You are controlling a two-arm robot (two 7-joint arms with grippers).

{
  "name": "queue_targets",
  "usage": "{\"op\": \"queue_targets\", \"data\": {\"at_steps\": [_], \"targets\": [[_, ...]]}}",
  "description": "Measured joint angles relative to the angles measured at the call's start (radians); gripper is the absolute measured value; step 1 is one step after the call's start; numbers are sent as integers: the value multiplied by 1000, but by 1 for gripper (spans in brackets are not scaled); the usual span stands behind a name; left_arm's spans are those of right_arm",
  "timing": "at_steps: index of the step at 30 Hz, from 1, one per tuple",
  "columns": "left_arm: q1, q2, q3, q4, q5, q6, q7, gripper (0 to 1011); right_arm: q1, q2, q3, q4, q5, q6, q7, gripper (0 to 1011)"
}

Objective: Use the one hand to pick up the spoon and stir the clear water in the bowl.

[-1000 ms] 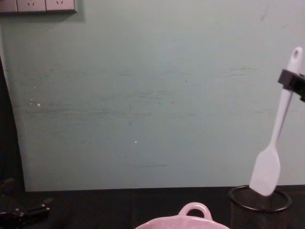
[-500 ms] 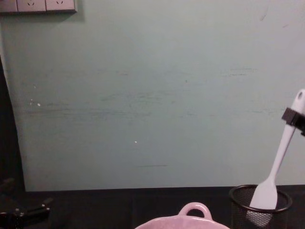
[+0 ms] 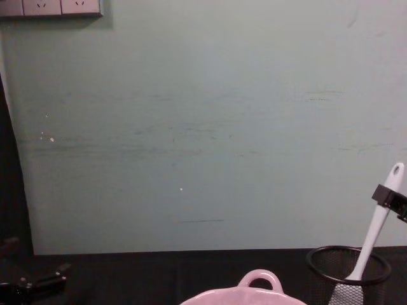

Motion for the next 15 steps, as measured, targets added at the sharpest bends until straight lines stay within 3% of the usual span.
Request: {"op": "queue_targets", "data": {"at_steps": [15], "targets": [[0,0,0,0,0,0,0,1005,-3,8,-11,12,17,-1,-7,119]]}}
